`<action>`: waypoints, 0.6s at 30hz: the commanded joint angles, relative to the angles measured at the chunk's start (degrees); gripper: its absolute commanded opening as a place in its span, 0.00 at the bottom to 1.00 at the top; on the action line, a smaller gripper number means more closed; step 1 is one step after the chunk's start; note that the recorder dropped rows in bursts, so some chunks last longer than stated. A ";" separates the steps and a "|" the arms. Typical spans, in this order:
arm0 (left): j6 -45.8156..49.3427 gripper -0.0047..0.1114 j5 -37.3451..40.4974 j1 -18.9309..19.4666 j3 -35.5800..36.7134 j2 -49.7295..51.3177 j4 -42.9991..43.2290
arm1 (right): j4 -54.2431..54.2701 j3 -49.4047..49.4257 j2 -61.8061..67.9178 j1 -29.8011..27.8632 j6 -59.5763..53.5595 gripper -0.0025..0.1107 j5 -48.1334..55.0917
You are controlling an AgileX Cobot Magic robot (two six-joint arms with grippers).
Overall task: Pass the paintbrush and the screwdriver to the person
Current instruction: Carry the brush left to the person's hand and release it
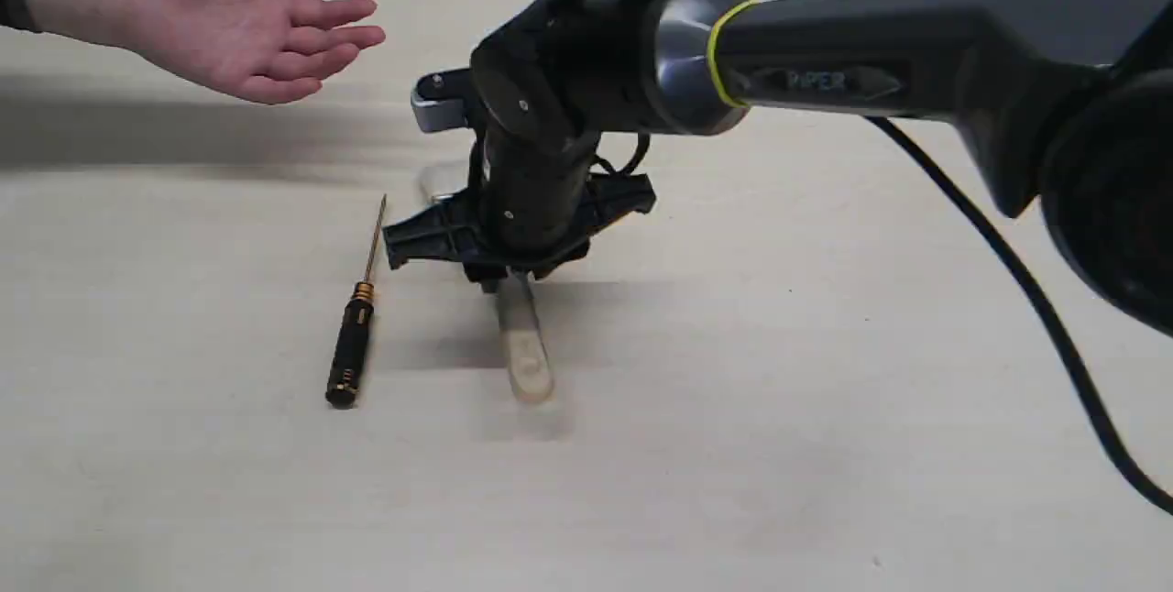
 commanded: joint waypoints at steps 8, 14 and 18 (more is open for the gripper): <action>-0.12 0.04 -0.34 -0.47 0.12 -0.14 -0.02 | 0.50 -3.44 -11.32 -0.07 -5.33 0.06 -0.35; -0.12 0.04 -0.34 -0.47 0.12 -0.14 -0.02 | 3.68 -3.44 -14.80 -0.07 -9.32 0.06 -9.07; -0.12 0.04 -0.34 -0.47 0.12 -0.14 -0.02 | 9.88 -3.44 -14.06 -0.07 -17.01 0.06 -18.97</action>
